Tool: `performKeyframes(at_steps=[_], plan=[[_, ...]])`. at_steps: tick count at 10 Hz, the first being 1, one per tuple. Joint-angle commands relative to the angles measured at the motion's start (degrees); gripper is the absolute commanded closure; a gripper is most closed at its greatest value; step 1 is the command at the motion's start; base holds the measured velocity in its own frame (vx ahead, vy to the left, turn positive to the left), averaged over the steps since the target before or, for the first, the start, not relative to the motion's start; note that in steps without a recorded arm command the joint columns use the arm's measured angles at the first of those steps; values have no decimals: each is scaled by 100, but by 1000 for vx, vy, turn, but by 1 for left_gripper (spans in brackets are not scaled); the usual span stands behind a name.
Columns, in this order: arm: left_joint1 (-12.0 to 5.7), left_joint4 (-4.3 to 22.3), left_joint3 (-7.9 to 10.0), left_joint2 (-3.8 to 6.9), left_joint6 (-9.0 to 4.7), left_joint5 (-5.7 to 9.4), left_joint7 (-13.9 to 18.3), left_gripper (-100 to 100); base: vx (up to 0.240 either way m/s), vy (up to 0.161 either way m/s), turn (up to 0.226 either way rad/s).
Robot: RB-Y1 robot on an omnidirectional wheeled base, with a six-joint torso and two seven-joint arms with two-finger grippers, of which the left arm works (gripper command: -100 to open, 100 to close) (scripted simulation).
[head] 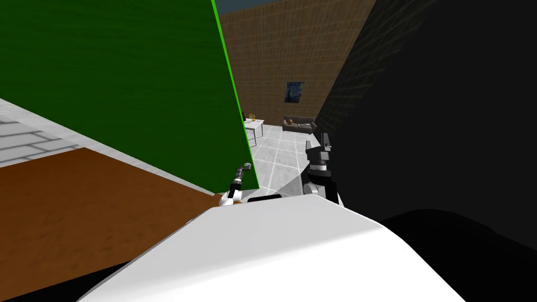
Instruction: Push the door open
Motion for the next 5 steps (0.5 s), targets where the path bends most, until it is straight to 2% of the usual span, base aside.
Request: performKeyframes(at_steps=[1, 2, 3, 5], plan=[[-34, -19, 134, 62, 10, 96, -65, 100, 129, -108, 82], [-35, -24, 206, 58, 27, 156, -105, 100, 160, -136, 94], [-35, -10, 206, 58, 27, 156, -105, 100, 129, -87, 53], [-36, -35, 342, 35, 59, 269, -181, 100, 159, -90, 67]])
